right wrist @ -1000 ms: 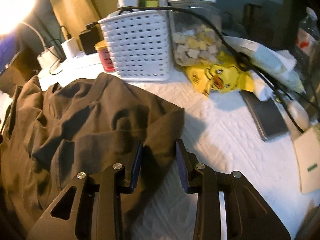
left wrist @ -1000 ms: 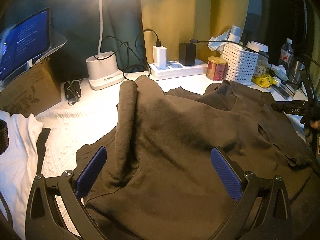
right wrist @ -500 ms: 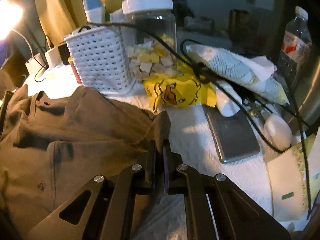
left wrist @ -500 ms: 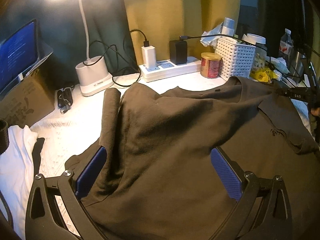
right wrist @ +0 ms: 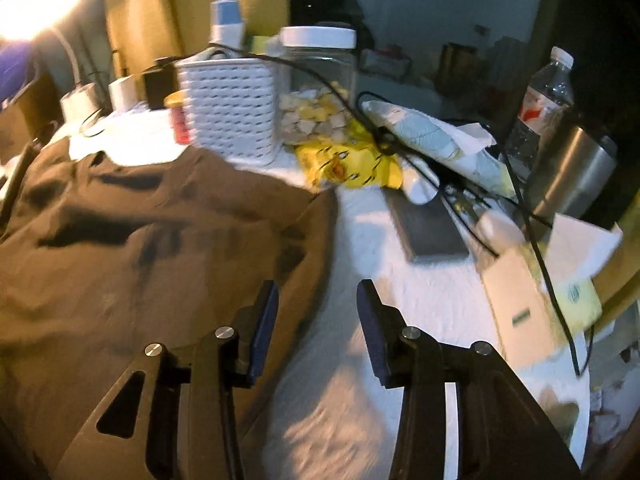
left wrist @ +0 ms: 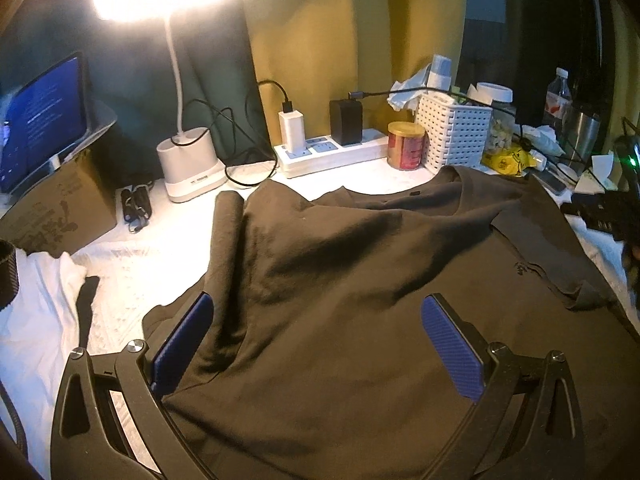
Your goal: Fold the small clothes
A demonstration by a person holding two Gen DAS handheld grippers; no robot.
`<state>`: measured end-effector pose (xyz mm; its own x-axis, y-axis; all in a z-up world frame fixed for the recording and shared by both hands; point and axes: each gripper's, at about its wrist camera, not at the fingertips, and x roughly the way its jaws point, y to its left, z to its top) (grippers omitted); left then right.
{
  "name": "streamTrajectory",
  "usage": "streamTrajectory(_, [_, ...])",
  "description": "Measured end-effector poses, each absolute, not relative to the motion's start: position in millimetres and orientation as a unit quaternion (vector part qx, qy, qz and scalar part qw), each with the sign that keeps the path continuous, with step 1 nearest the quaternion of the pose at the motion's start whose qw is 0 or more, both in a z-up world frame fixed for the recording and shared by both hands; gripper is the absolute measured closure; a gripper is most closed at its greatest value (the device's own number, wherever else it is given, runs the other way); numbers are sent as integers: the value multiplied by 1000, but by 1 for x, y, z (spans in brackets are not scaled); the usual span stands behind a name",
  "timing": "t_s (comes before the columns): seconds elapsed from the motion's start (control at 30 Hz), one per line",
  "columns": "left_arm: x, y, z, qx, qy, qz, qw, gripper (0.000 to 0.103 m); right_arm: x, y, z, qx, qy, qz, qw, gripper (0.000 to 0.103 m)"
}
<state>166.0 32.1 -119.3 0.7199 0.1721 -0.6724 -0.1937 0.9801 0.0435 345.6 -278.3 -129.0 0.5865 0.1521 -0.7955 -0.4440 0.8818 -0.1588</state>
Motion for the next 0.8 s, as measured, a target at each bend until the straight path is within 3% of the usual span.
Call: streamTrajectory(0.8, [96,85,-116,-30,341,128,931,1,211,-249,-152,-156,456,194,855,60])
